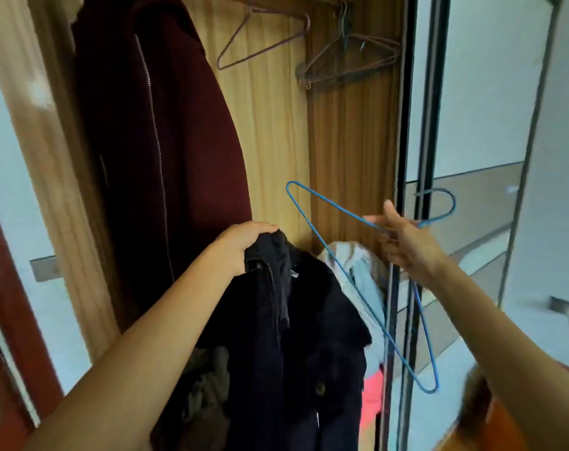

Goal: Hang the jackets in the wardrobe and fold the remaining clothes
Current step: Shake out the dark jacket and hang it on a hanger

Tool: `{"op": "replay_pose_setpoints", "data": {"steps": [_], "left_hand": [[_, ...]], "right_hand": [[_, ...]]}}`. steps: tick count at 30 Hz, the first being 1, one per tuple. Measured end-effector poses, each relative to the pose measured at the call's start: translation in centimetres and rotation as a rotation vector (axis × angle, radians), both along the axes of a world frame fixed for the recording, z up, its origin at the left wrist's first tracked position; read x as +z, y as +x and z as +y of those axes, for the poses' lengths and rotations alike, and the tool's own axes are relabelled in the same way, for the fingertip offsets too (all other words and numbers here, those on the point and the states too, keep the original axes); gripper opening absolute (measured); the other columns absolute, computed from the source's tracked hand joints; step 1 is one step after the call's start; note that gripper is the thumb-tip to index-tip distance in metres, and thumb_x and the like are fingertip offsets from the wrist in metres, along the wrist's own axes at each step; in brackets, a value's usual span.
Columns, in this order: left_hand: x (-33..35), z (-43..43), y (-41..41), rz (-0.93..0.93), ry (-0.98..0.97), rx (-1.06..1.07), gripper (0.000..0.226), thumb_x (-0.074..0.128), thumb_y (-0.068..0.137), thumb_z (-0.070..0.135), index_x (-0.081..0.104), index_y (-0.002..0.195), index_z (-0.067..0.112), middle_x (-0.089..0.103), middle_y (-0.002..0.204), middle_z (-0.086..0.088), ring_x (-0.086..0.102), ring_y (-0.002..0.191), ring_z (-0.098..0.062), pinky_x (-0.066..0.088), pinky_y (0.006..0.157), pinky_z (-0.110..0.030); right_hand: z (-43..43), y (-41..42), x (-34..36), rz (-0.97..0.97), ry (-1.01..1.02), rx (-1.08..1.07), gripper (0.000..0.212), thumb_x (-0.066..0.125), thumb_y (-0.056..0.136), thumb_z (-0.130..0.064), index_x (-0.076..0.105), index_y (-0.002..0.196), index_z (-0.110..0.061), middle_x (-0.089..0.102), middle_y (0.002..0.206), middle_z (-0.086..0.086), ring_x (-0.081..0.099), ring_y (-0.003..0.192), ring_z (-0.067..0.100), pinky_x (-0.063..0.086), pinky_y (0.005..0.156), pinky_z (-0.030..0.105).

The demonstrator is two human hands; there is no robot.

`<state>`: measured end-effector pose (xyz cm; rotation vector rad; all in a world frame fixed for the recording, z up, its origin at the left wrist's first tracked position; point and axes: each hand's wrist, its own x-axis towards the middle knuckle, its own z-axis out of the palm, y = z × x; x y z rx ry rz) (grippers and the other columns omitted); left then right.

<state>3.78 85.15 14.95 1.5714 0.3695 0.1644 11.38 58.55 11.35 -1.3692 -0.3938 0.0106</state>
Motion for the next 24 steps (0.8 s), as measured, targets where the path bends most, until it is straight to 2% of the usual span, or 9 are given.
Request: {"op": "replay_pose_setpoints", "data": {"steps": [1,5,9,13,17,19,21,23,24], "left_hand": [[-0.6,-0.9,0.0,0.025,-0.009,0.006,0.008,0.075,0.084,0.015,0.07,0.082,0.009,0.071,0.087,-0.014,0.066,0.071,-0.026,0.057,0.069,-0.037],[-4.3,-6.7,-0.1,0.15,0.079,-0.115,0.023,0.064,0.09,0.011,0.059,0.068,0.008,0.059,0.046,-0.005,0.057,0.042,-0.017,0.048,0.043,-0.019],[-7.2,-11.8,0.3,0.217,0.105,-0.137,0.022,0.061,0.092,0.01,0.058,0.07,0.006,0.058,0.042,-0.006,0.057,0.033,-0.016,0.046,0.036,-0.017],[-7.3,-17.2,0.1,0.273,0.171,-0.225,0.01,0.068,0.087,0.015,0.063,0.086,0.007,0.062,0.065,-0.009,0.059,0.051,-0.022,0.049,0.049,-0.025],[-7.5,-24.3,-1.2,0.312,0.271,-0.328,0.025,0.08,0.074,0.021,0.069,0.091,0.007,0.068,0.089,-0.013,0.065,0.073,-0.028,0.054,0.067,-0.03],[-8.2,-26.8,-1.9,0.336,0.306,-0.361,0.056,0.089,0.052,0.028,0.073,0.102,0.008,0.073,0.104,-0.015,0.07,0.094,-0.033,0.055,0.09,-0.039],[-8.8,-28.7,-2.3,0.337,0.275,-0.365,0.071,0.089,0.043,0.028,0.073,0.11,0.009,0.072,0.111,-0.018,0.069,0.101,-0.034,0.051,0.097,-0.046],[-9.4,-30.5,-2.4,0.346,0.297,-0.385,0.064,0.09,0.045,0.03,0.074,0.104,0.01,0.072,0.109,-0.016,0.069,0.099,-0.033,0.052,0.097,-0.045],[-9.6,-31.7,-2.8,0.341,0.297,-0.409,0.05,0.089,0.054,0.028,0.075,0.097,0.008,0.073,0.103,-0.014,0.069,0.091,-0.031,0.055,0.09,-0.04]], "right_hand": [[-2.0,-1.1,-1.0,0.023,-0.017,-0.013,0.049,0.046,0.097,-0.056,0.074,0.101,-0.015,0.029,0.055,-0.007,0.017,0.04,0.004,0.011,0.034,0.016],[-9.6,-5.3,-4.8,0.078,-0.21,-0.023,0.046,0.05,0.096,-0.053,0.073,0.102,-0.013,0.022,0.059,-0.003,0.017,0.044,0.006,0.012,0.035,0.016],[-16.4,-8.0,-8.0,0.071,-0.355,-0.065,0.049,0.053,0.097,-0.048,0.072,0.105,-0.004,0.024,0.062,0.002,0.02,0.049,0.01,0.018,0.036,0.016],[-20.9,-9.3,-10.2,0.096,-0.423,-0.04,0.049,0.054,0.094,-0.052,0.078,0.098,-0.009,0.033,0.059,0.004,0.025,0.049,0.012,0.022,0.04,0.019],[-22.0,-9.6,-11.9,0.055,-0.492,-0.063,0.048,0.053,0.095,-0.055,0.079,0.089,-0.014,0.04,0.057,0.004,0.032,0.045,0.01,0.025,0.044,0.022],[-22.5,-9.5,-12.3,0.014,-0.516,-0.173,0.038,0.05,0.099,-0.046,0.072,0.099,-0.016,0.048,0.056,0.001,0.039,0.037,0.004,0.032,0.044,0.018],[-23.3,-9.4,-12.9,0.016,-0.525,-0.259,0.025,0.048,0.101,-0.033,0.061,0.112,-0.015,0.057,0.061,0.003,0.047,0.039,0.003,0.037,0.049,0.02],[-23.4,-9.9,-13.3,-0.03,-0.564,-0.268,0.025,0.044,0.1,-0.02,0.051,0.124,-0.014,0.062,0.071,0.005,0.054,0.052,0.006,0.044,0.059,0.024],[-22.9,-10.4,-13.6,-0.082,-0.593,-0.258,0.03,0.043,0.099,-0.015,0.047,0.128,-0.014,0.062,0.079,0.005,0.056,0.063,0.012,0.047,0.067,0.028]]}}
